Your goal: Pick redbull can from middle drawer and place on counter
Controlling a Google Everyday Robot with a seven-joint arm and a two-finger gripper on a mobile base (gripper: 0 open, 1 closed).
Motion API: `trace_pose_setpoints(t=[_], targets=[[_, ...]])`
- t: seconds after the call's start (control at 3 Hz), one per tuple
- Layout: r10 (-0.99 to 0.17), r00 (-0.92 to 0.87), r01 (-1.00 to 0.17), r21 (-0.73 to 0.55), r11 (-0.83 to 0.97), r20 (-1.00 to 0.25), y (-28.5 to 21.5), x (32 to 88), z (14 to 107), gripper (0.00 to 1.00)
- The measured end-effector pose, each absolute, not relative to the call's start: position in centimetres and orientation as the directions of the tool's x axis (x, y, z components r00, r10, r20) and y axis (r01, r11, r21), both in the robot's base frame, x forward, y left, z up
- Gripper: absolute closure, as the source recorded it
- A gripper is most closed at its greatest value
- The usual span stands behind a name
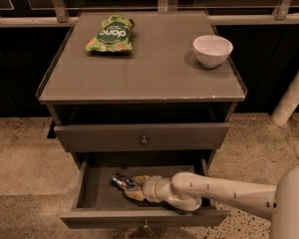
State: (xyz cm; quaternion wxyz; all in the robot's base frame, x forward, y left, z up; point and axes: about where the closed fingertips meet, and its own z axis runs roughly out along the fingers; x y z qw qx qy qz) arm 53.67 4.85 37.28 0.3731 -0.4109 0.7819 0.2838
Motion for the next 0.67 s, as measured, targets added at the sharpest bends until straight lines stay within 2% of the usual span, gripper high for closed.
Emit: trace_pose_setpoints(t=[0.33, 0.67], targets=[[-0.431, -0.384, -0.854, 0.137, 0.501, -0.817, 4.85, 53.67, 37.28, 0.88], [-0.431, -0.384, -0.854, 0.137, 0.501, -0.817, 4.85, 53.67, 37.28, 1.00]])
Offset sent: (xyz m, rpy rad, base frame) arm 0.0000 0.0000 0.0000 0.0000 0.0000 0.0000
